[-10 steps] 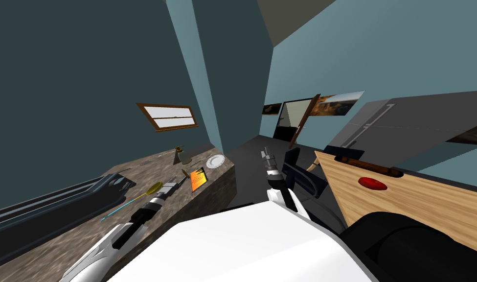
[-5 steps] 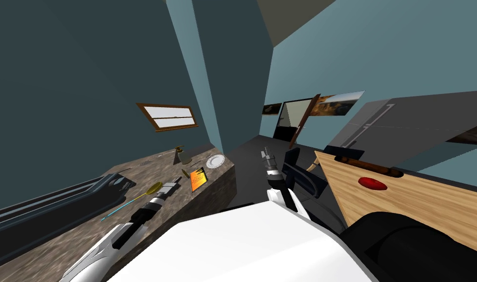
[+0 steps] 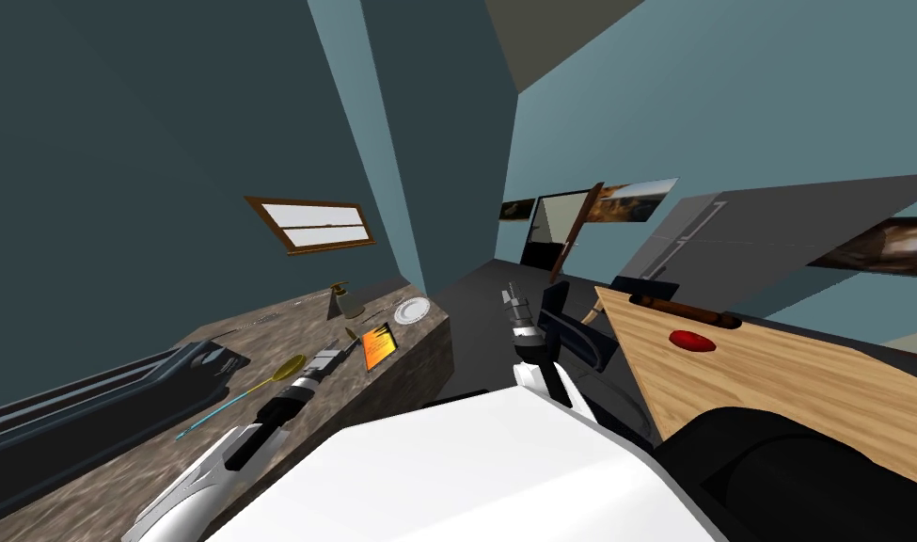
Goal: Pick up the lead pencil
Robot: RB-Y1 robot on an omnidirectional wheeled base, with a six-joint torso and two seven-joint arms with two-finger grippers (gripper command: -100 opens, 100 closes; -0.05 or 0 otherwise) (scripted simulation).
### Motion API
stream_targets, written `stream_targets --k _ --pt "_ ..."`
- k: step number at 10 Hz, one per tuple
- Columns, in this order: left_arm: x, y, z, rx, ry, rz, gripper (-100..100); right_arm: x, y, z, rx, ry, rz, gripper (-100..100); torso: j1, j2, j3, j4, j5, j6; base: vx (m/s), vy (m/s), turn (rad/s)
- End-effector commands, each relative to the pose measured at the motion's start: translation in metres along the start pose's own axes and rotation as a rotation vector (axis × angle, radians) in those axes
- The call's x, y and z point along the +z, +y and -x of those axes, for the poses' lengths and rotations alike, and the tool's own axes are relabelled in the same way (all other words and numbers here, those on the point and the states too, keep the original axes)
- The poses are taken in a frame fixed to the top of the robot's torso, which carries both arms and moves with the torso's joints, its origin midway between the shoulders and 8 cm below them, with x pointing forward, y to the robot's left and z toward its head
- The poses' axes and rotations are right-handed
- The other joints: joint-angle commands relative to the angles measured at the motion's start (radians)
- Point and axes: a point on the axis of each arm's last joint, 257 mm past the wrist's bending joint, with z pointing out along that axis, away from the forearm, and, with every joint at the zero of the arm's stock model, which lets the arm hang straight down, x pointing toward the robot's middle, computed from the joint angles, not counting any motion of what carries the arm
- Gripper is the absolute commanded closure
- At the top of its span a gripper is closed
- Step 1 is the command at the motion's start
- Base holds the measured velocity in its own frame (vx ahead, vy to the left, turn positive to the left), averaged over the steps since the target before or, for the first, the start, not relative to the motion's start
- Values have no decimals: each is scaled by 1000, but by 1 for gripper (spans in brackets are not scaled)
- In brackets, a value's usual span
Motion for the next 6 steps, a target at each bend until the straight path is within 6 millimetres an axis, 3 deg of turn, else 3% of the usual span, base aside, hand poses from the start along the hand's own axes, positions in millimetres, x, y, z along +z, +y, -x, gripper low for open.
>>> stream_targets --k 1,2,4,6 --pt "0 0 0 0 0 0 0 0 0 0 0 0 0 0 0 0 0 0 0 0 0 0 0" --pt "-8 -1 1 3 -3 -20 -100 0 0 0 0 0 0 0 -1 0 0 0 0 0 32 -37 114" --pt "-16 -3 1 6 -5 -39 -100 0 0 0 0 0 0 0 -6 -5 -3 -1 -1 -1 69 -82 242" --pt "-16 -3 1 6 -5 -39 -100 0 0 0 0 0 0 0 -2 -2 -1 -1 -1 0 0 0 1"
